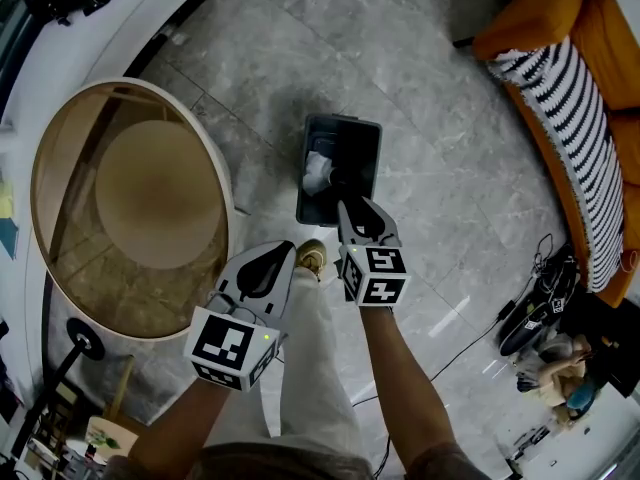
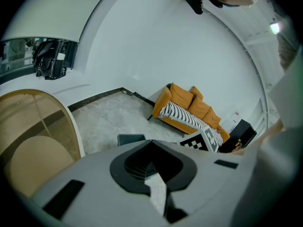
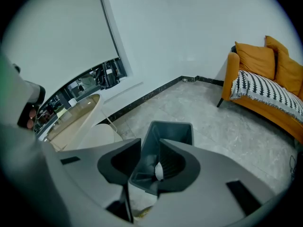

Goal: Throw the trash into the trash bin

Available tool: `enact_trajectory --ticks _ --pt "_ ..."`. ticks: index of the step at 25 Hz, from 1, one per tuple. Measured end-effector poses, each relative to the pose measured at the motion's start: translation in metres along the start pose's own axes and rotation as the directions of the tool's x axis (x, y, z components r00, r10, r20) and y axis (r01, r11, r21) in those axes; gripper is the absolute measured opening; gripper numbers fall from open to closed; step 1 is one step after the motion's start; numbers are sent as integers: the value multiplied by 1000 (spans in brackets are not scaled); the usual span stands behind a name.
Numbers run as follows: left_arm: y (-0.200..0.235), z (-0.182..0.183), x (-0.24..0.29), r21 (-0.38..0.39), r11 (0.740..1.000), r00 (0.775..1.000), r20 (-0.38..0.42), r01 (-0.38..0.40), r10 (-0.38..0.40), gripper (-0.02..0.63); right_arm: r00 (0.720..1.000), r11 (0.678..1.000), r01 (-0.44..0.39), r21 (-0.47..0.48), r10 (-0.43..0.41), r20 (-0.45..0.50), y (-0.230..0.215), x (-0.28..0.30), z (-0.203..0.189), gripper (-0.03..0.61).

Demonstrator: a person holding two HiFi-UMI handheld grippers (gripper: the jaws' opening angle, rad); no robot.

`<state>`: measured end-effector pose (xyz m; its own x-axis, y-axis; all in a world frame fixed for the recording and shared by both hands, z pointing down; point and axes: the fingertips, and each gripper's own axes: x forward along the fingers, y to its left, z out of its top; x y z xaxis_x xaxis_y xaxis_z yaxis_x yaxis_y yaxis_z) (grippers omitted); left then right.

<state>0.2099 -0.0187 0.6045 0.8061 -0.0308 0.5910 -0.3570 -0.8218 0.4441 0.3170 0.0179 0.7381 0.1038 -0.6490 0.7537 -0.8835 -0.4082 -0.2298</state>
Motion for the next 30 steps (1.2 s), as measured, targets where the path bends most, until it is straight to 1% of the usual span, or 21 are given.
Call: enact_trajectory --ticks 4,5,6,7,14,17,21,24,27,30 --pt "-4 8 -12 3 1000 1000 10 1 -1 18 1000 1000 -10 -7 10 2 12 -11 8 113" --pt "-5 10 -14 2 1000 1000 13 1 -1 18 1000 1000 -12 -10 12 5 14 -15 10 94" --pt "-6 12 -17 1 1000 1000 15 1 -1 18 1000 1000 -15 -13 15 10 17 -19 12 44" --pt "-7 13 -20 0 1000 1000 17 1 -1 18 1000 1000 -20 -14 20 14 20 -24 15 18" --pt "-16 25 -51 -10 1000 1000 19 3 -3 18 999 999 -33 9 33 10 48 -63 28 18" --pt "-18 40 -70 -6 1000 999 31 10 -10 18 999 999 -38 22 37 36 67 -84 52 18" --pt "-28 69 -110 -3 1000 999 40 -2 3 18 993 996 -84 23 82 87 102 -132 93 18" --pt "-40 94 -146 19 1000 998 59 -17 16 18 983 993 -116 -1 115 140 125 -174 126 18" --pt "-53 118 -186 46 998 995 95 -37 33 18 970 989 -144 -32 148 195 149 -217 155 18" --pt "-72 132 -220 50 998 992 124 -35 28 18 952 979 -187 -78 200 230 175 -256 178 18"
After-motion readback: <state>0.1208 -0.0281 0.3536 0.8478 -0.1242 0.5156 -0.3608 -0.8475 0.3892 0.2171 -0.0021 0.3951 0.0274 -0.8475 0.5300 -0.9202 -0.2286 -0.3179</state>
